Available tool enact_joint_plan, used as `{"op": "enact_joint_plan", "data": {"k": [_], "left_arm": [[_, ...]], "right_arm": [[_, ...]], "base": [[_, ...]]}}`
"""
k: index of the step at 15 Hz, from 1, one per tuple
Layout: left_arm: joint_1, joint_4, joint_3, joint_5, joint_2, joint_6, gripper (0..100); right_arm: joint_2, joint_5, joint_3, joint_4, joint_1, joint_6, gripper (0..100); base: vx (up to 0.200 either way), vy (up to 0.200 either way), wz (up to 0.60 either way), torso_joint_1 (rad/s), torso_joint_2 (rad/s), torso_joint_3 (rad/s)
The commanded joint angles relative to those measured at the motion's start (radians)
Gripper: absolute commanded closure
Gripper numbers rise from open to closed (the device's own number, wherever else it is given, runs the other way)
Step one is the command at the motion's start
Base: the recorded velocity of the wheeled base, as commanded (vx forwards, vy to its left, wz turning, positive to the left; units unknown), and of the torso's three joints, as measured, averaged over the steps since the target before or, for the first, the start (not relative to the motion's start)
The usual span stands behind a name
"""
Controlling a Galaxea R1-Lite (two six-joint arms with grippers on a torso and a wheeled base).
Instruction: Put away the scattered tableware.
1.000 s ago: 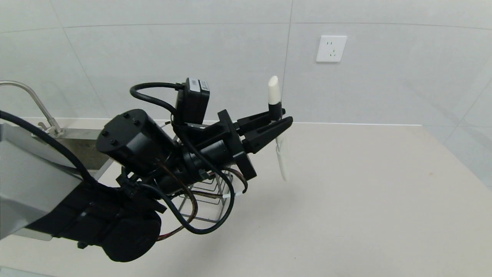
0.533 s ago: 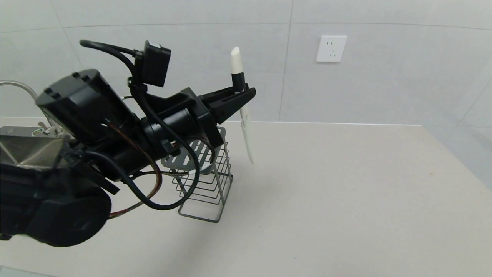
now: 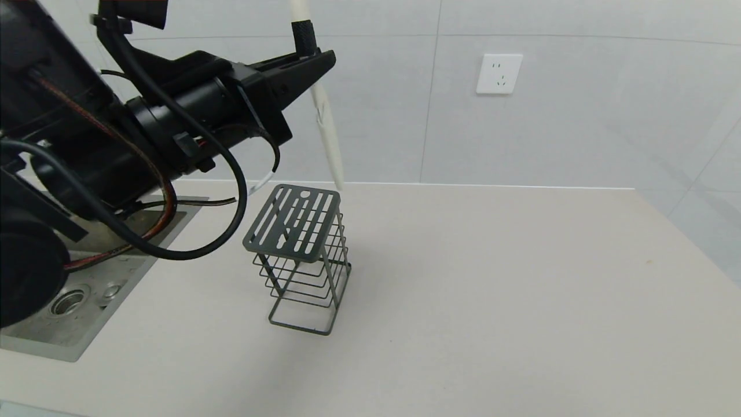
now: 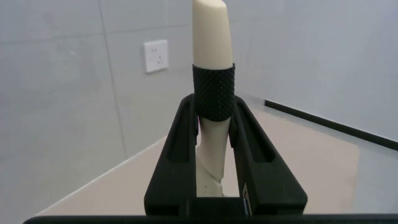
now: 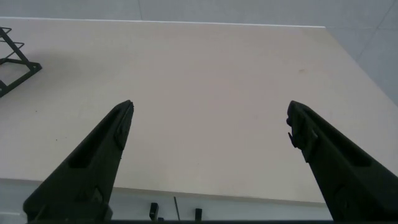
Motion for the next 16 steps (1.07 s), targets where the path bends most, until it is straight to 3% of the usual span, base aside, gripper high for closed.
{"op": "enact_joint_plan", "data": {"k": [1,5,8,11,16], "left_arm": [[0.005,-0.016,-0.009,0.06,0.05,-0.006,100],[0.06,-0.148,0.048,0.071,0.099,0.001,100],[0.069,-0.158,0.121,0.06,0.085,0.008,100],[0.085,-0.157,0.126,-0.006,0.087,0.105,100],[0.092,-0.152,0.169,-0.024,0.085,0.12,100]], "right_arm": [[0.001,0.0,0.0,-0.001,0.002,0.0,0],[0.001,0.0,0.0,-0.001,0.002,0.0,0],[0.001,0.0,0.0,-0.001,0.002,0.0,0],[0.001,0.0,0.0,-0.001,0.002,0.0,0],[0.001,0.0,0.0,-0.001,0.002,0.0,0]], "base": [[0.0,0.0,0.0,0.0,0.0,0.0],[0.0,0.0,0.0,0.0,0.0,0.0],[0.0,0.0,0.0,0.0,0.0,0.0],[0.0,0.0,0.0,0.0,0.0,0.0],[0.0,0.0,0.0,0.0,0.0,0.0]]}}
